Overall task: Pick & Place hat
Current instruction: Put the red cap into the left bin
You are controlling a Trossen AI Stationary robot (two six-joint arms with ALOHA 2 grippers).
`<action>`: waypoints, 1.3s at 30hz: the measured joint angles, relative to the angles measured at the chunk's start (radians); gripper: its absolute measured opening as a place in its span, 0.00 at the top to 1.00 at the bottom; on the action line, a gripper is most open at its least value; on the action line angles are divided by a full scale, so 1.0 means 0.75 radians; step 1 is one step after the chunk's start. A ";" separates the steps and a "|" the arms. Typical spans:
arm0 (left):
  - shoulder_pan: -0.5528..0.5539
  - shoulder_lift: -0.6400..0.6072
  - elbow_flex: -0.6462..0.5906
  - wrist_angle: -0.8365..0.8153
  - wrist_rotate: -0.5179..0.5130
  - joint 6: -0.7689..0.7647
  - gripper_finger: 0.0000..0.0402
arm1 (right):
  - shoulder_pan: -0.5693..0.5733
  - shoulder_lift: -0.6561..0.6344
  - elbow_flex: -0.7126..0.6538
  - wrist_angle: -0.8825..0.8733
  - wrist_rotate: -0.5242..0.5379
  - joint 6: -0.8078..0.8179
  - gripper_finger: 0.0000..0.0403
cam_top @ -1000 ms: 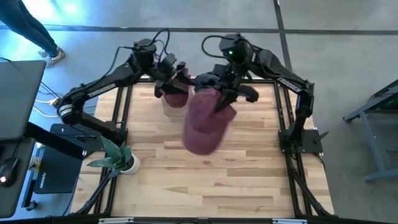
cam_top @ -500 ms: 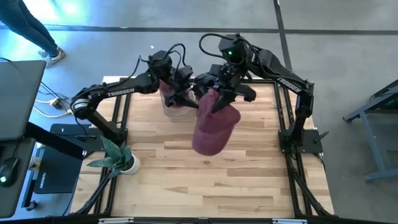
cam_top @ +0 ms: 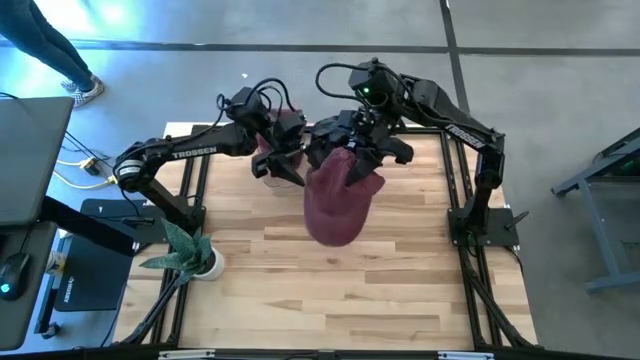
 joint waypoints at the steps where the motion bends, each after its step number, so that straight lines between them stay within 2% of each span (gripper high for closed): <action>1: -0.001 -0.002 0.000 0.004 -0.004 -0.005 0.37 | 0.004 -0.002 -0.001 -0.006 -0.013 -0.002 1.00; 6: -0.002 0.005 0.000 -0.021 -0.124 -0.007 0.37 | 0.037 -0.027 -0.001 0.116 -0.014 -0.003 1.00; 9: -0.005 0.063 0.002 -0.027 -0.184 -0.007 0.37 | 0.045 -0.030 0.000 0.134 0.006 0.004 1.00; 15: -0.001 0.149 0.000 -0.105 -0.182 -0.002 0.37 | 0.041 -0.024 -0.002 0.124 0.017 -0.004 1.00; 19: -0.030 0.147 0.001 -0.002 -0.155 -0.018 0.37 | 0.031 -0.025 -0.001 0.101 0.029 -0.026 1.00; 24: -0.049 0.147 0.000 0.131 -0.086 -0.027 0.37 | -0.015 -0.036 -0.001 -0.060 0.112 -0.081 1.00; 29: -0.028 0.105 0.004 0.299 -0.080 -0.178 0.37 | -0.033 -0.055 0.001 -0.183 0.167 -0.146 1.00; 39: 0.018 0.076 0.002 0.294 -0.048 -0.228 0.37 | -0.010 -0.084 0.001 -0.240 0.183 -0.178 0.99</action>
